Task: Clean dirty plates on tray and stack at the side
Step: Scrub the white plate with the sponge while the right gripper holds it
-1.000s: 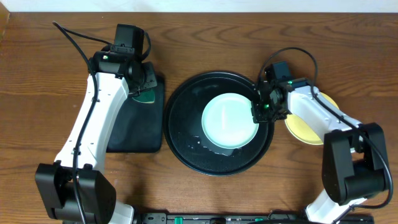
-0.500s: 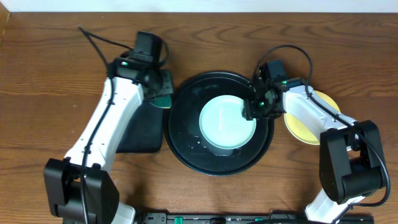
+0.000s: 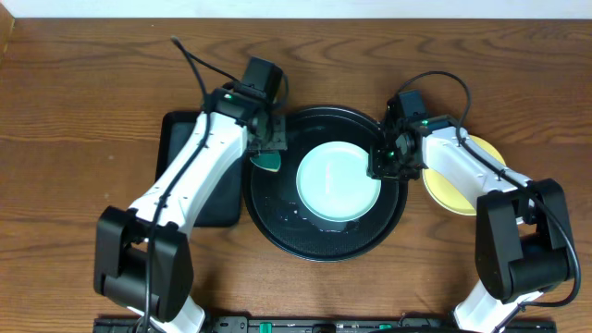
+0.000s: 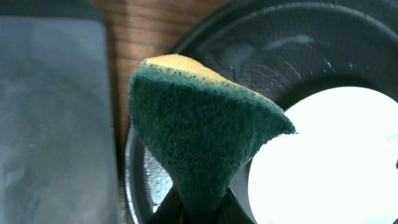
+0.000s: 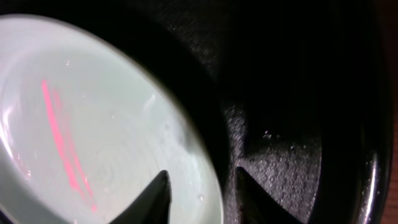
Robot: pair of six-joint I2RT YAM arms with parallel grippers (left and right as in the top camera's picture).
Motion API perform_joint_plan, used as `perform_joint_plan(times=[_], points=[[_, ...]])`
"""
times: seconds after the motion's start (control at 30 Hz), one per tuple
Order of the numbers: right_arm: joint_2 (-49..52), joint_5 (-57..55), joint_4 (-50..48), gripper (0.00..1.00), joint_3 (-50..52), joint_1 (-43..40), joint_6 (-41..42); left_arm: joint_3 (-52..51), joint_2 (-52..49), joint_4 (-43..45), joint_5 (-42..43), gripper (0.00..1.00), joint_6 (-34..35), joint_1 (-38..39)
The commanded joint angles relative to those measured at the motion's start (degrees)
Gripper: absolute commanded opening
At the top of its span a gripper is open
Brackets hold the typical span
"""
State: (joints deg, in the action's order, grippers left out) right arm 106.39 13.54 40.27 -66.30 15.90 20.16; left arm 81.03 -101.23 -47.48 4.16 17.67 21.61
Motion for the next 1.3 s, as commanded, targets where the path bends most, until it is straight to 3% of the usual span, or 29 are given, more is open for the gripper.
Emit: perform_joint_plan(times=[0.0, 0.17, 0.33, 0.83, 1.1, 1.27], points=[[0.6, -2.6, -1.7, 0.24, 2.2, 0.4, 2.1, -0.2, -0.4, 0.6, -0.1, 0.07, -1.1, 1.4], [0.6, -2.6, -5.4, 0.16, 4.9, 0.5, 3.1, -0.2, -0.4, 1.9, -0.1, 0.07, -1.1, 2.6], [0.6, -2.6, -7.2, 0.01, 5.7, 0.8, 3.1, -0.2, -0.4, 2.9, 0.0, 0.07, -1.1, 3.8], [0.6, -2.6, -8.6, 0.01, 5.7, 1.8, 3.0, -0.2, -8.5, 8.5, -0.1, 0.08, 0.9, 13.8], [0.6, -2.6, -8.6, 0.01, 5.7, 1.8, 3.0, -0.2, -14.8, 11.2, -1.2, 0.07, 8.9, 15.5], [0.6, -2.6, -8.6, 0.01, 5.7, 1.8, 3.0, -0.2, -16.5, 11.1, 2.0, 0.07, 9.6, 15.9]])
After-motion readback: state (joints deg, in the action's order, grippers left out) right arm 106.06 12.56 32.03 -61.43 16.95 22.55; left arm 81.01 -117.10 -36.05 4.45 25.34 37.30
